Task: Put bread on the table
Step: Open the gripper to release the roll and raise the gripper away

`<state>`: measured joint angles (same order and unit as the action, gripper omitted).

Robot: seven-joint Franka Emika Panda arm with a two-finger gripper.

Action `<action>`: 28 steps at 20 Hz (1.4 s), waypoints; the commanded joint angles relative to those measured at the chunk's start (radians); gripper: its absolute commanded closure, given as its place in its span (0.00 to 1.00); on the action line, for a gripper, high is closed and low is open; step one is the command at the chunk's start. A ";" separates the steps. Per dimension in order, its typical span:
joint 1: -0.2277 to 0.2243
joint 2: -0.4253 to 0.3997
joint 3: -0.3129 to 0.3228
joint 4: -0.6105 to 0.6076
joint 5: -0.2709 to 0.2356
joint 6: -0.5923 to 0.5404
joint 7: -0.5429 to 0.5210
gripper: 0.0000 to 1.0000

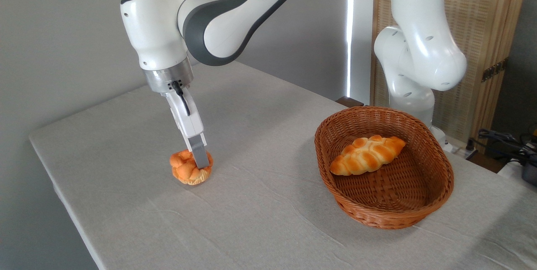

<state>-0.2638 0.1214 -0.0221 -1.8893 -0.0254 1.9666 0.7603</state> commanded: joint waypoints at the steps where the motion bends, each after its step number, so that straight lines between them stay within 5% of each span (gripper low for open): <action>1: 0.000 -0.003 0.002 0.010 -0.018 0.003 -0.012 0.00; 11: 0.006 -0.109 0.056 0.041 -0.019 -0.020 -0.059 0.00; 14: 0.012 -0.111 0.093 0.119 -0.053 -0.112 -0.059 0.00; 19: 0.130 -0.184 0.071 0.150 -0.054 -0.178 -0.061 0.00; 21: 0.166 -0.186 0.068 0.202 -0.045 -0.286 -0.061 0.00; 25: 0.170 -0.183 0.064 0.234 -0.035 -0.348 -0.067 0.00; 28: 0.204 -0.181 0.013 0.236 0.019 -0.350 -0.073 0.00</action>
<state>-0.1005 -0.0717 0.0436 -1.6750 -0.0507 1.6419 0.7051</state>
